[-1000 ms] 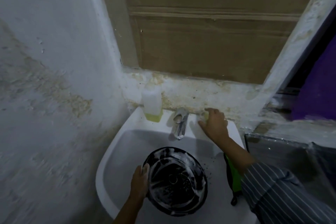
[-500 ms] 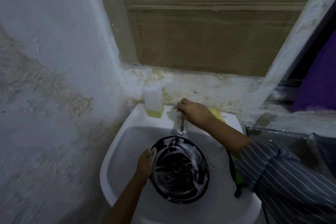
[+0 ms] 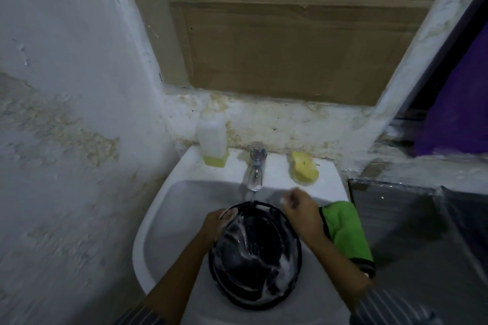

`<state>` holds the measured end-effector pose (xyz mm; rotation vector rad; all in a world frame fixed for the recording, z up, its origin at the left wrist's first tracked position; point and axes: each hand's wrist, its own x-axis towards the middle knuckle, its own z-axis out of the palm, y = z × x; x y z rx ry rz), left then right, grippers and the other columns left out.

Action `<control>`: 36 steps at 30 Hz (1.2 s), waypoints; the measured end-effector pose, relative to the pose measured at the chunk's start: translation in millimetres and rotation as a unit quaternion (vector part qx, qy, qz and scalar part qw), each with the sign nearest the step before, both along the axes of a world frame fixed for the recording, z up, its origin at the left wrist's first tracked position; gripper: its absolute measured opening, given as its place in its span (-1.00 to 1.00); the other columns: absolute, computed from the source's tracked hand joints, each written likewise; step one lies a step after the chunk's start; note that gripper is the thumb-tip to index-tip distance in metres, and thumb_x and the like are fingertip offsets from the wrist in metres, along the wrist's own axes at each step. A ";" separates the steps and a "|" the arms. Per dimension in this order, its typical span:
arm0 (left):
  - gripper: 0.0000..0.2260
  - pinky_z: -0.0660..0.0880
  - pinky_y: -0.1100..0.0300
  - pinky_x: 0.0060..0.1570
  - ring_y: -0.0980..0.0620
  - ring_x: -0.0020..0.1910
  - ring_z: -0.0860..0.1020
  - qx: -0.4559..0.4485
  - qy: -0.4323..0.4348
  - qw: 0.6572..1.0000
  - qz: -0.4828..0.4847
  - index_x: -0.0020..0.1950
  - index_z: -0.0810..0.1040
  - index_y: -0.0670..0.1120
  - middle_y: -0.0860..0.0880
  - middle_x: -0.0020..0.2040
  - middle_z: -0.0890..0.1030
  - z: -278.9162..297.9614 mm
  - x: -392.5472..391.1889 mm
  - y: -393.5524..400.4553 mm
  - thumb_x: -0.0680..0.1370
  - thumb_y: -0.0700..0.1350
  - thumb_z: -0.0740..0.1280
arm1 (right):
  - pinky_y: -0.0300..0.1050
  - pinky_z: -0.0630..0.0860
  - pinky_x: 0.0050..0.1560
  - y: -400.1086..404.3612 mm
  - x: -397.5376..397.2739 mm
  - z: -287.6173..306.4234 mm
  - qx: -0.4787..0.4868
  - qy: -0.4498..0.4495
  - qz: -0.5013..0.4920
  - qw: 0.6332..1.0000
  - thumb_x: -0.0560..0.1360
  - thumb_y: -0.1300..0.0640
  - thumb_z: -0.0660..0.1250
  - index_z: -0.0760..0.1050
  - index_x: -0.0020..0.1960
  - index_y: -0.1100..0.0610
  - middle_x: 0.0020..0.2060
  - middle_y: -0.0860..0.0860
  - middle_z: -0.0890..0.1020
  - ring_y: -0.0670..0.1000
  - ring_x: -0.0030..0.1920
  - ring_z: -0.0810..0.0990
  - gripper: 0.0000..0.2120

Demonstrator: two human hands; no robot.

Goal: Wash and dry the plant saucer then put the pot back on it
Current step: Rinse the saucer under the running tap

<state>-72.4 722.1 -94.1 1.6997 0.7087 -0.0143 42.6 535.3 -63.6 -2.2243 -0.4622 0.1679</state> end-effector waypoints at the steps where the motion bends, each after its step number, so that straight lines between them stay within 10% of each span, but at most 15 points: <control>1: -0.78 0.43 0.23 -0.18 0.08 -0.19 0.50 -0.003 -0.003 1.000 -0.007 -0.24 0.56 -0.14 -0.10 -0.19 0.61 -1.2 3.1 0.9 0.54 -0.04 0.32 | -0.16 0.36 -0.16 -7.3 -7.0 -18.1 -0.053 0.034 -0.005 0.998 0.47 0.11 0.38 0.49 -0.02 0.20 -0.13 0.11 0.57 0.11 -0.10 0.55 -0.81; 4: -0.79 0.46 0.42 -0.26 0.22 -0.27 0.56 0.005 -0.016 0.999 -0.031 -0.11 0.66 -0.18 -0.02 -0.20 0.66 -1.8 13.6 1.9 0.52 -0.05 0.35 | -0.12 0.39 -0.05 -18.3 -15.9 -49.7 -0.092 0.170 0.002 0.981 0.47 0.02 0.39 0.38 0.22 0.25 0.08 0.17 0.55 0.16 0.13 0.53 -0.56; 8: -0.59 0.32 0.31 -0.38 0.29 -0.53 0.37 0.067 -0.036 0.996 -0.048 -0.52 0.44 0.07 0.11 -0.57 0.43 -7.3 25.4 0.0 0.54 -0.08 0.34 | -0.23 0.30 -0.13 -22.5 -10.2 -57.6 -0.079 0.185 0.015 0.980 0.55 0.09 0.28 0.49 0.17 0.24 0.07 0.18 0.62 0.14 0.12 0.58 -0.72; 14: -0.75 0.40 0.11 0.07 -0.06 0.18 0.51 0.395 0.076 0.911 -0.090 0.23 0.46 -0.07 -0.06 0.23 0.52 -29.4 32.6 -18.9 0.61 -0.03 0.13 | -0.19 0.34 -0.15 -18.3 2.7 -53.5 -0.095 0.173 0.009 0.980 0.57 0.18 0.24 0.51 0.11 0.32 0.06 0.25 0.61 0.19 0.07 0.57 -0.77; 18: -0.51 0.50 -0.01 0.11 -0.09 0.20 0.57 0.547 0.085 0.822 -0.137 0.30 0.50 -0.17 -0.17 0.26 0.56 -34.8 33.5 -35.2 0.43 0.01 0.42 | -0.19 0.30 -0.17 -16.1 5.0 -52.3 -0.091 0.207 -0.013 0.974 0.56 0.22 0.23 0.50 0.05 0.35 -0.03 0.28 0.59 0.21 0.02 0.56 -0.80; 22: -0.45 -0.10 -0.19 0.45 -0.16 0.53 0.02 0.502 0.181 0.825 -0.184 0.54 -0.05 -0.11 -0.18 0.55 -0.01 -47.2 42.7 -38.0 0.62 0.09 -0.02 | -0.21 0.29 -0.19 -14.4 2.2 -49.8 -0.083 0.224 -0.017 0.971 0.57 0.24 0.21 0.44 -0.06 0.27 -0.14 0.19 0.52 0.07 -0.12 0.48 -0.90; 28: -0.60 0.35 -0.03 0.23 -0.18 0.26 0.44 0.459 0.226 0.828 -0.229 0.40 0.25 -0.10 -0.18 0.29 0.44 -36.1 57.4 -25.5 0.59 -0.01 0.13 | -0.22 0.28 -0.39 -22.9 -1.9 -55.3 -0.076 0.265 -0.026 0.961 0.55 0.21 0.26 0.34 -0.35 0.07 -0.39 -0.02 0.44 -0.08 -0.38 0.40 -0.69; 36: -0.68 0.33 0.18 0.18 -0.13 0.28 0.46 0.270 0.192 0.926 -0.179 0.26 0.48 -0.28 -0.23 0.30 0.49 -34.5 44.7 29.3 0.59 -0.11 0.23 | -0.21 0.32 -0.14 -26.9 -0.4 -64.4 -0.106 0.281 -0.029 0.953 0.55 0.25 0.19 0.49 0.10 0.33 -0.07 0.15 0.51 0.05 -0.06 0.49 -0.79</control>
